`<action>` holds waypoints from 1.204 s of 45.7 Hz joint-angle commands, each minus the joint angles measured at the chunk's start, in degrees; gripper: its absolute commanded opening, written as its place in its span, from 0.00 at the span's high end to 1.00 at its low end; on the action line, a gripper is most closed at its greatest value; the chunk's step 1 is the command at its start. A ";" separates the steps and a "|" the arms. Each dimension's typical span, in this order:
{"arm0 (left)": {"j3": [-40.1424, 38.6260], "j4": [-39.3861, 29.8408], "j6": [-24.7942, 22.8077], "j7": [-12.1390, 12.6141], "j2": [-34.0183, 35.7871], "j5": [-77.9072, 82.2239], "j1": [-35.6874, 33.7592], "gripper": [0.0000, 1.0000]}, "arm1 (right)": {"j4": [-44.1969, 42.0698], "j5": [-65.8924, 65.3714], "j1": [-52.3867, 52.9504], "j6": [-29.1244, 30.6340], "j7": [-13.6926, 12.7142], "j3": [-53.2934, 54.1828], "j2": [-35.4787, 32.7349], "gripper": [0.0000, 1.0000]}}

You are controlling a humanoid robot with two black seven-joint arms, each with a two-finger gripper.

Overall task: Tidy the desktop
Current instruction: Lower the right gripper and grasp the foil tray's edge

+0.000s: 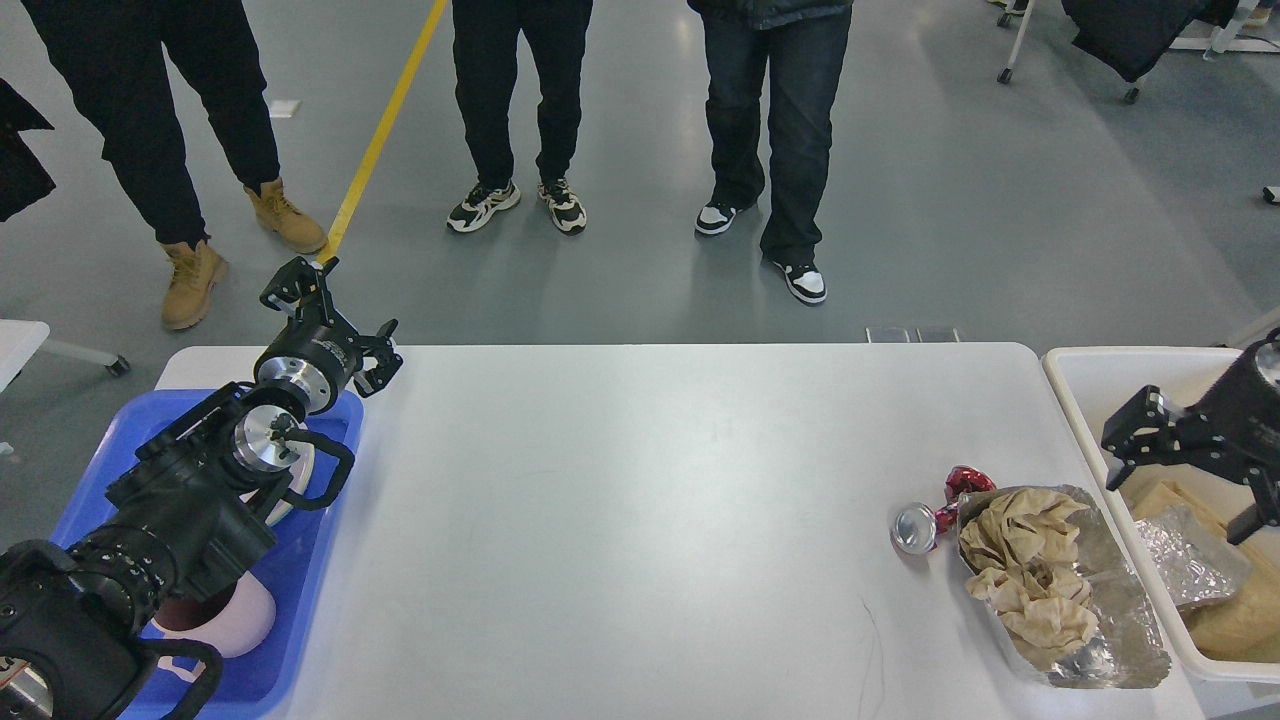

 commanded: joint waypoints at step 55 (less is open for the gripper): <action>0.00 0.09 0.00 -0.01 0.00 0.00 0.00 0.03 | -2.00 3.07 -29.39 -29.77 0.10 15.31 -0.13 0.28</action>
